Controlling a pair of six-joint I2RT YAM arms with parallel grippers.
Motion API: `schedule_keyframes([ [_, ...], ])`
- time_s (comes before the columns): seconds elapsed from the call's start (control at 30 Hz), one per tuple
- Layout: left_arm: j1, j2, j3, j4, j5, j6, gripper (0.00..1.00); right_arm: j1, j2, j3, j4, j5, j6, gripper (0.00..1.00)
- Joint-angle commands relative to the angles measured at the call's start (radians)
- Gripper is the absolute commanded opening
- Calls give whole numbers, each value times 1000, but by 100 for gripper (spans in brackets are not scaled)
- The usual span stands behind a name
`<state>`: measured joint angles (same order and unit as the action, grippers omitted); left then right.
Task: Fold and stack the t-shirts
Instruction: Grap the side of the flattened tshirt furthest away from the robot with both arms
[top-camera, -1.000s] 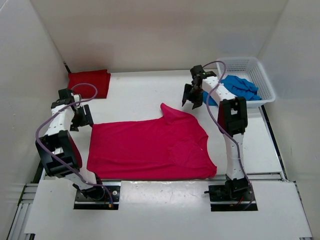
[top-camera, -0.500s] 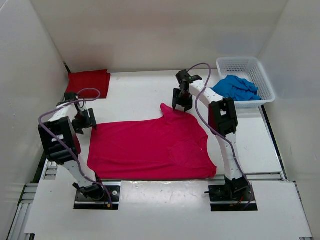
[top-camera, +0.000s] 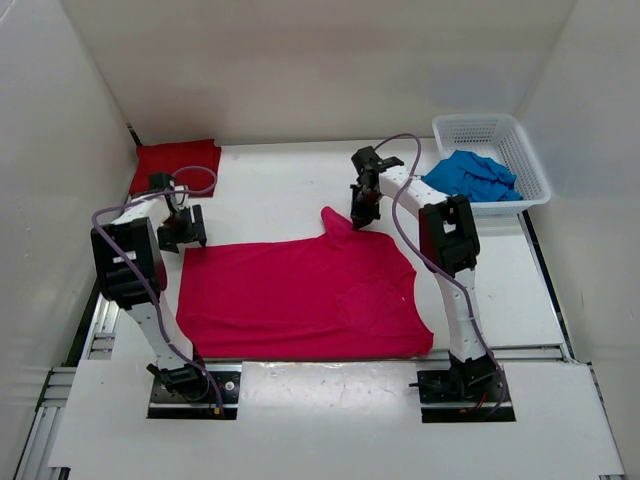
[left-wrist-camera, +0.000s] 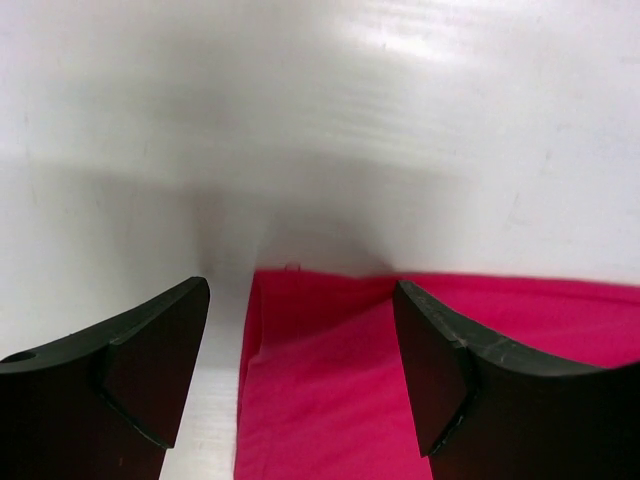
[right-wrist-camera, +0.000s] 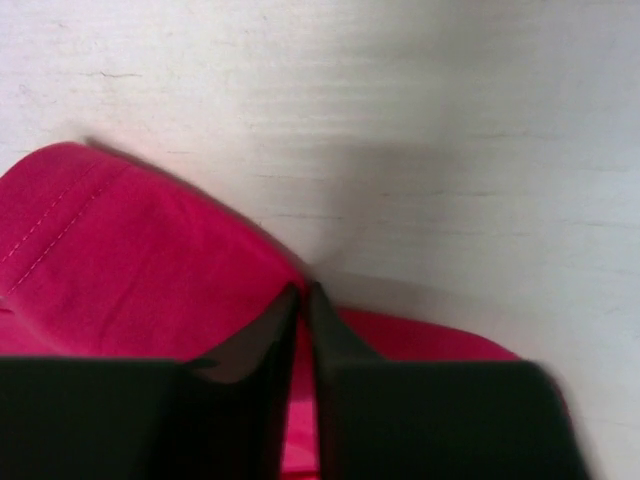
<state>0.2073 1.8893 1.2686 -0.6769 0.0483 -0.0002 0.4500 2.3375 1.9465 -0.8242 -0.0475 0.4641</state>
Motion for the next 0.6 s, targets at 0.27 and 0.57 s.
schedule_keyframes([
  [0.27, 12, 14, 54, 50, -81, 0, 85, 7, -102, -84, 27, -38, 2, 0],
  [0.57, -38, 79, 41, 50, 4, 0, 52, -13, -219, -106, 36, 12, 2, 0],
])
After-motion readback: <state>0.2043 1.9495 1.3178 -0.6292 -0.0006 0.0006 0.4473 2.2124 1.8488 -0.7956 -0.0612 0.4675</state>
